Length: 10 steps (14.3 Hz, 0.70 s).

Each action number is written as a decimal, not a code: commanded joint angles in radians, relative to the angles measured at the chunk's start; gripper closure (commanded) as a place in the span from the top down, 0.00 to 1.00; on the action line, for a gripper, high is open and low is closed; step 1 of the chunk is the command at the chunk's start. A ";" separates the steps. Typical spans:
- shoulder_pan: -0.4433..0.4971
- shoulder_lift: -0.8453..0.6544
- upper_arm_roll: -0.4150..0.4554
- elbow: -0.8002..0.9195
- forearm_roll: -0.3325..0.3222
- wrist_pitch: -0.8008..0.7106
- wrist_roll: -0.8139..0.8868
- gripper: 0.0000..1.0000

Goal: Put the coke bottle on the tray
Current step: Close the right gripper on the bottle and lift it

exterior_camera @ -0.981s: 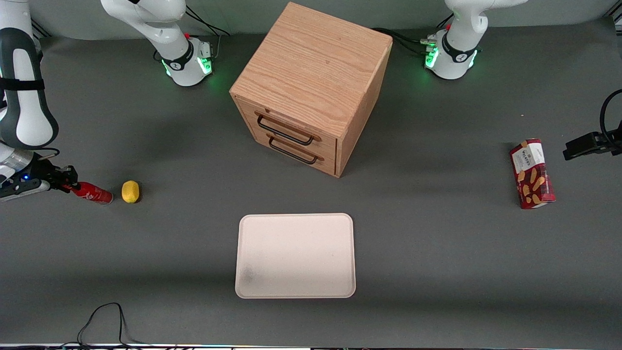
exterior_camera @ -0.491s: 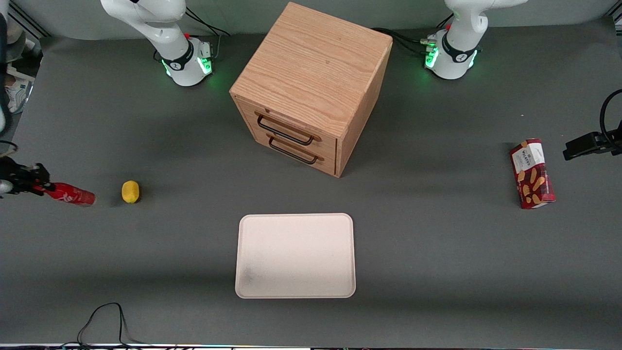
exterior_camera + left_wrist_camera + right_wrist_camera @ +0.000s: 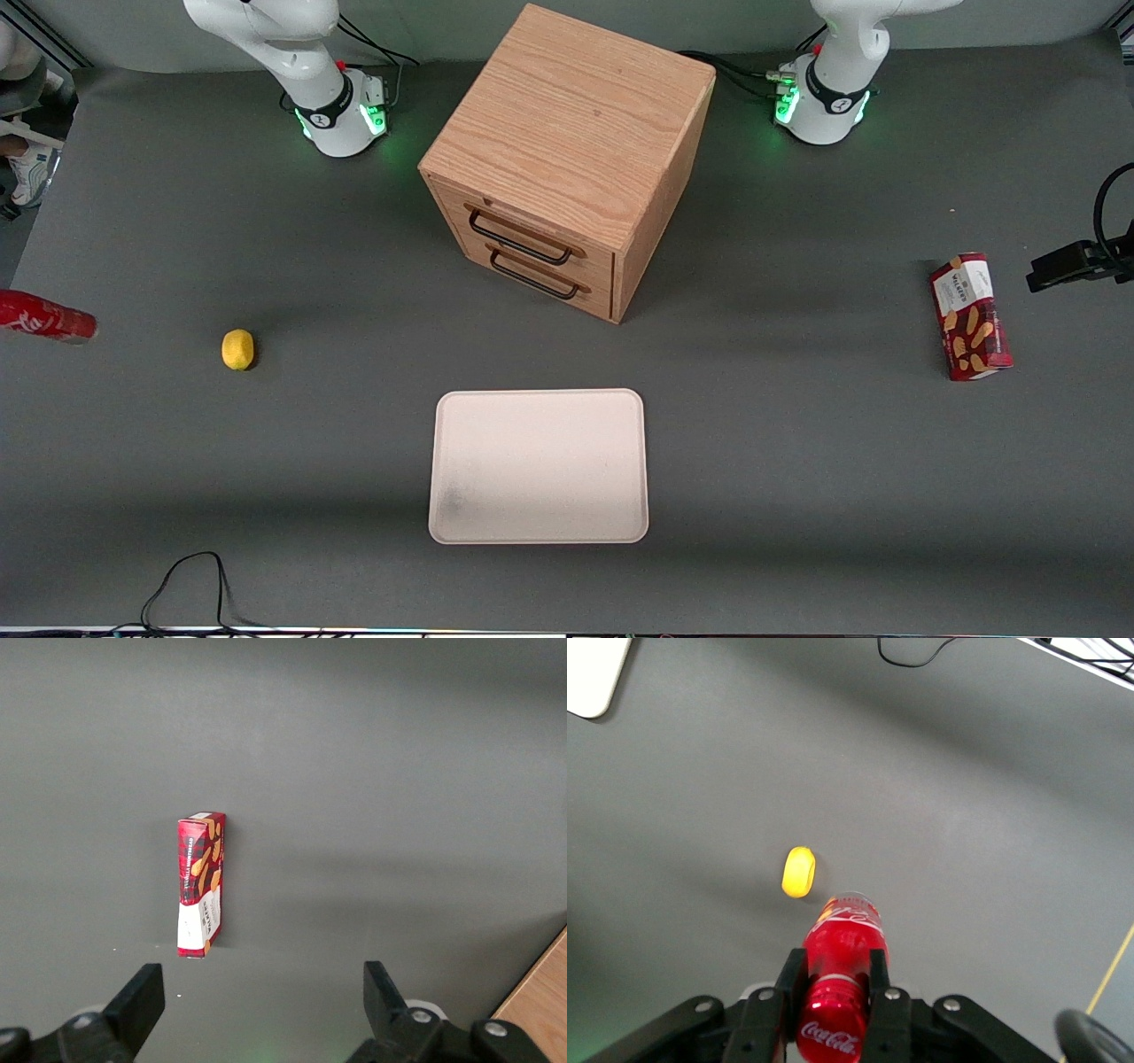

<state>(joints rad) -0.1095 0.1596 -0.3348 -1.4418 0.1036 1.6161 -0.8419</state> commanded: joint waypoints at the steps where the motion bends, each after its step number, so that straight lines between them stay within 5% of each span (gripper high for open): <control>1: 0.017 0.014 0.008 0.119 -0.025 -0.105 0.067 0.13; 10: 0.141 0.075 0.166 0.213 -0.033 -0.119 0.349 0.13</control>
<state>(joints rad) -0.0117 0.1894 -0.1976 -1.3206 0.0866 1.5127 -0.5785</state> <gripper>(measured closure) 0.683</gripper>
